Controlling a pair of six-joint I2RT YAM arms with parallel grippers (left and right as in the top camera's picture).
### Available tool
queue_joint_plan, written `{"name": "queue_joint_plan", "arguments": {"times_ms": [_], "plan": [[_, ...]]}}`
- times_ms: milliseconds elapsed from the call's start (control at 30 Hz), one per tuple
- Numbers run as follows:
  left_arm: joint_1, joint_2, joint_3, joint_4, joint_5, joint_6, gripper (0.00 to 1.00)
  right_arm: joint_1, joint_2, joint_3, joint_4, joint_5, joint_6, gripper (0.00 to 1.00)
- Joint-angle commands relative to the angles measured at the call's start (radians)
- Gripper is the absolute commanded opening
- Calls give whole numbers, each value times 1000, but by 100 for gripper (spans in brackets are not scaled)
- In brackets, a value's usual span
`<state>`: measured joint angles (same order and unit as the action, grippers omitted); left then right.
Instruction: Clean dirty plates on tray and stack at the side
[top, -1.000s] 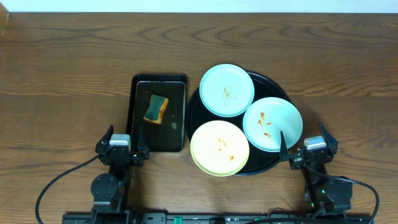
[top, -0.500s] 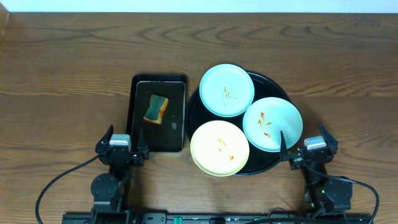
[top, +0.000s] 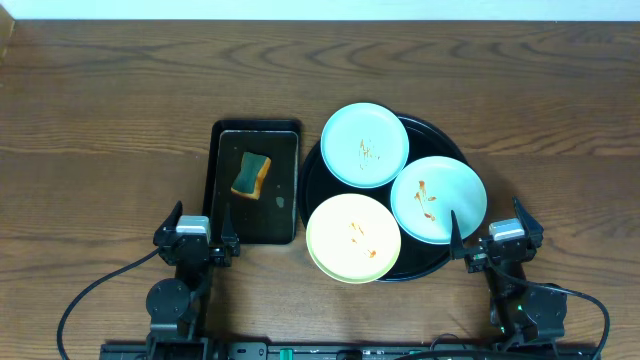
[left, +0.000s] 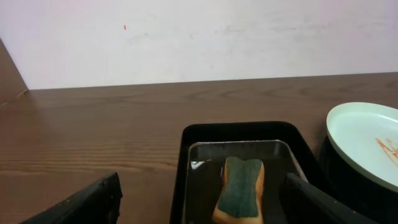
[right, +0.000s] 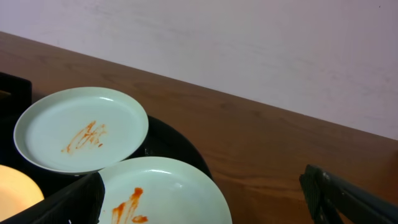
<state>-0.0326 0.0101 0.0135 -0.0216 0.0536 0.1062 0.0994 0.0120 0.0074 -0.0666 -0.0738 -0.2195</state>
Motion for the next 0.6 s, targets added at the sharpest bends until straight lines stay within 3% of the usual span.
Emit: {"name": "queue_joint_plan", "arguments": {"times_ms": [0,567], "plan": [[6,-4,-10,-45,11,13,82,11,1,-2,-4,6,-6,99],[6,-4,-10,-43,11,12,82,11,1,-2,3,-10,-5,99]]}}
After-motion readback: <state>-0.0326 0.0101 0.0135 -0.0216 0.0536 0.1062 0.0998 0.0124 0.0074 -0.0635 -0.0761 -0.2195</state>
